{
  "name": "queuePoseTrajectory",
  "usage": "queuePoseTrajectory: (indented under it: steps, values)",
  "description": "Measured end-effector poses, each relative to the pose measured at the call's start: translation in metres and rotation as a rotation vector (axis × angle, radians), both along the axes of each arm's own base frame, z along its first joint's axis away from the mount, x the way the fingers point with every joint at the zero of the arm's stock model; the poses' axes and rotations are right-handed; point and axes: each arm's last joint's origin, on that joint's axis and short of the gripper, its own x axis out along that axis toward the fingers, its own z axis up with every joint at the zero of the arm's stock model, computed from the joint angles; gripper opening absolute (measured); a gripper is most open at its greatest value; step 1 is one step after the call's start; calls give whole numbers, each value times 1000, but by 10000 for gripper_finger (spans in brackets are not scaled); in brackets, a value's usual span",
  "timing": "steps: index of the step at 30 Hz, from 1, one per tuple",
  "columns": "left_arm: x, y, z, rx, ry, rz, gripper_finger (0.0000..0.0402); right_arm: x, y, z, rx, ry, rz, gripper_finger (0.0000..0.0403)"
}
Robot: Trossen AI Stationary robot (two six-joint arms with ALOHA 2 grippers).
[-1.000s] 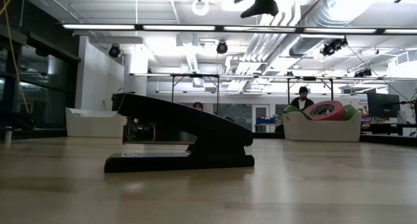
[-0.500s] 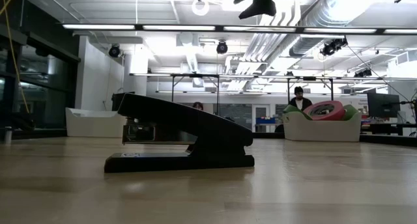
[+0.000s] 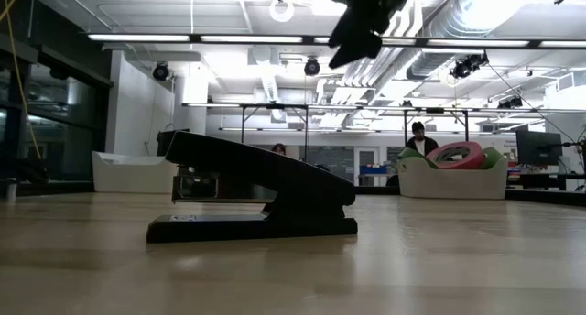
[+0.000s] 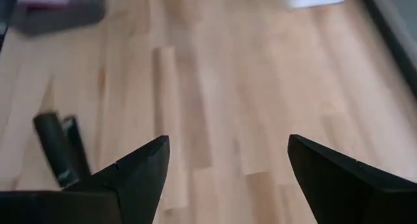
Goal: Pick and place Stapler, Stapler remover, tape
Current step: Put the black stapler into the black bin
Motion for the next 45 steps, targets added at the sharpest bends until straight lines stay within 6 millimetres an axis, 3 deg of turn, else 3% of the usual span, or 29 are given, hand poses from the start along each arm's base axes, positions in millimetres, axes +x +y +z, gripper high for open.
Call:
queuePoseTrajectory:
  steps: [10,18,27,38,45]
  values:
    - [3,2,3,69,-144,21,245,9,72,-63,-112,-81,332,304]
    - [6,3,5,103,-273,64,245,0,112,-99,-166,-208,414,304]
    - [9,5,7,116,-354,103,245,-4,135,-112,-251,-236,439,304]
    - [26,19,11,133,-354,159,245,38,150,-142,-162,-165,527,304]
    - [34,22,13,128,-346,149,245,55,170,-167,-77,-90,651,304]
